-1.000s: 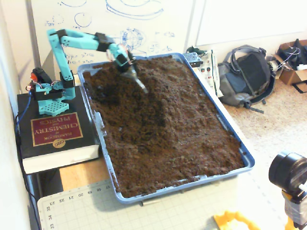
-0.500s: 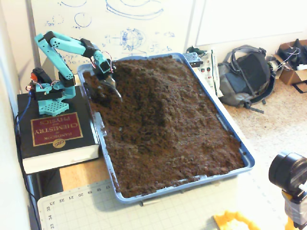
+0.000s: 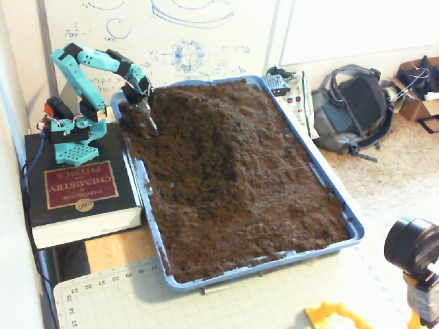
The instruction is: Build a berm.
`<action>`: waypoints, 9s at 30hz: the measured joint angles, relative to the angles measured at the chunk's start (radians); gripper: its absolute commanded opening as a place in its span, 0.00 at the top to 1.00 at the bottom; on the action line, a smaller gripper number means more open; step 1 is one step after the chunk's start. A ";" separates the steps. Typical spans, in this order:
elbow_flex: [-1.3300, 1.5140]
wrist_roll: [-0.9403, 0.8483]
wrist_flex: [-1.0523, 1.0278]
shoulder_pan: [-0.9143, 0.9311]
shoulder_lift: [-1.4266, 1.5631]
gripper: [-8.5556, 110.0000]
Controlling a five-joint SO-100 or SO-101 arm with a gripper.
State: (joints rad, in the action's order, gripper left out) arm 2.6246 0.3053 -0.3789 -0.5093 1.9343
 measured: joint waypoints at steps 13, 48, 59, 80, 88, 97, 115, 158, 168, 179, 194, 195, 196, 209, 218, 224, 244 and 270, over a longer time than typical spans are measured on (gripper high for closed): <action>-0.172 0.005 0.181 0.061 -0.379 0.93; -0.396 0.008 0.164 0.091 -0.528 0.93; -0.583 0.006 0.172 0.143 -0.327 0.93; -0.615 -0.041 0.206 0.249 -0.179 0.93; -0.962 -0.183 0.360 0.376 -0.528 0.93; -1.436 -0.196 0.314 0.380 -1.042 0.93; -1.829 -0.216 -0.296 0.308 -1.348 0.93; -1.979 -0.213 0.092 0.284 -1.463 0.93; -2.013 -0.213 -0.063 0.278 -1.575 0.93; -2.046 -0.213 -0.471 0.265 -1.468 0.93; -1.942 -0.213 -0.653 0.258 -1.325 0.93; -1.925 -0.213 -0.653 0.258 -1.308 0.93; -1.914 -0.213 -0.660 0.258 -1.293 0.93; -1.856 -0.213 -0.568 0.301 -1.015 0.93; -1.876 -0.235 -0.186 0.495 -1.063 0.93; -1.882 -0.463 0.005 0.632 -1.216 0.93; -1.899 -0.252 0.048 0.667 -1.503 0.93; -1.951 -0.241 0.061 0.589 -1.600 0.93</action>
State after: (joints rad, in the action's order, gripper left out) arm 0.6734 0.0644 -0.3175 0.0798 0.3344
